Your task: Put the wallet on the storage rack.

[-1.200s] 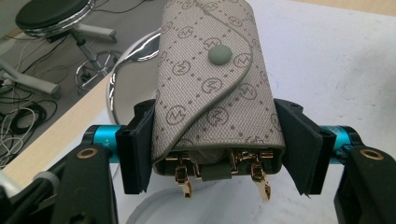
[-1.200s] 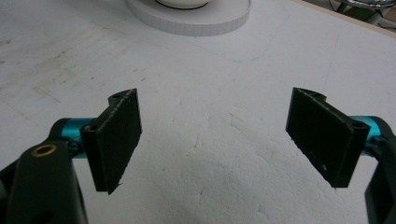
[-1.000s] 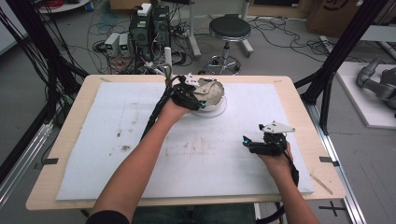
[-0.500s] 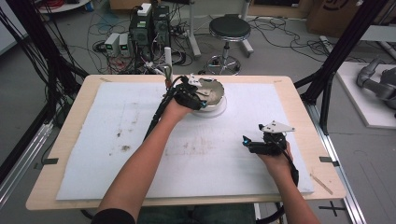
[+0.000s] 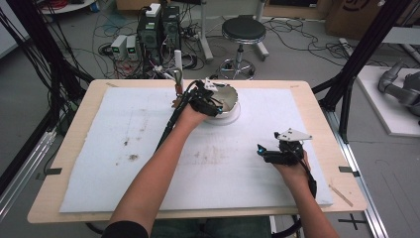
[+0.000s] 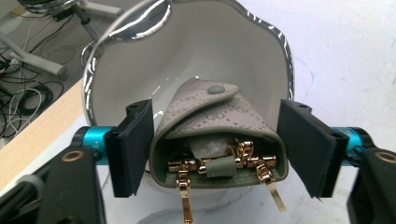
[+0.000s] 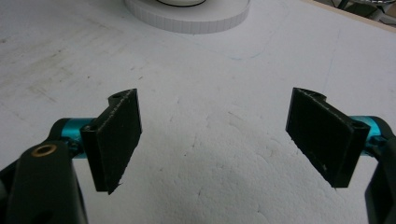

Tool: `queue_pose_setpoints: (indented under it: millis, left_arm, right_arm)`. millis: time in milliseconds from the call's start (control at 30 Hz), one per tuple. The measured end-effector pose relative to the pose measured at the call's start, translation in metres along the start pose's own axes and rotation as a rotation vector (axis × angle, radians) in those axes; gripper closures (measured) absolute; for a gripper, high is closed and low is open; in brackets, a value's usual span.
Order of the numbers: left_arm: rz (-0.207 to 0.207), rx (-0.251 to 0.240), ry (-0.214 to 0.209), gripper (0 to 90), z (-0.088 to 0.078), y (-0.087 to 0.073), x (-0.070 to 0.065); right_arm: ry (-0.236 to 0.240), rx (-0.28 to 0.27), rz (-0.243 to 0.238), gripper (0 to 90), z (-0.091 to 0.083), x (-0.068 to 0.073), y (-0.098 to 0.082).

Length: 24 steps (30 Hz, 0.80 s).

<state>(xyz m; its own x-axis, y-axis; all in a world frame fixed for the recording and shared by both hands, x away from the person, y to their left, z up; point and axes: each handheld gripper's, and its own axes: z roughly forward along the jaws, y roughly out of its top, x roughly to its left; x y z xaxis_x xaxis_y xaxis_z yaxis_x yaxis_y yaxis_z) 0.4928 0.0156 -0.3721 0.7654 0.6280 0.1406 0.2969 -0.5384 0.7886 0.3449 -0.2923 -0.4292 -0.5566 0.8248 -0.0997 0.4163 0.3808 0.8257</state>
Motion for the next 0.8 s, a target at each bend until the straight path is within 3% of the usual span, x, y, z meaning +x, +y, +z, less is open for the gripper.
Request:
queue_pose_setpoints:
  millis: [267, 633, 800]
  left_arm:
    - [-0.027, -0.044, -0.029, 22.6, -0.014, 0.0, 0.004]
    - [-0.037, -0.141, -0.048, 21.2, -0.057, -0.005, 0.004]
    - [-0.038, -0.172, -0.061, 21.2, -0.081, -0.022, 0.002]
  right_arm:
    - [0.0, -0.007, -0.008, 18.6, -0.001, 0.0, 0.0]
    - [-0.01, -0.004, -0.01, 18.6, -0.001, 0.001, 0.0]
    - [-0.012, -0.001, -0.01, 18.6, -0.001, 0.001, 0.0]
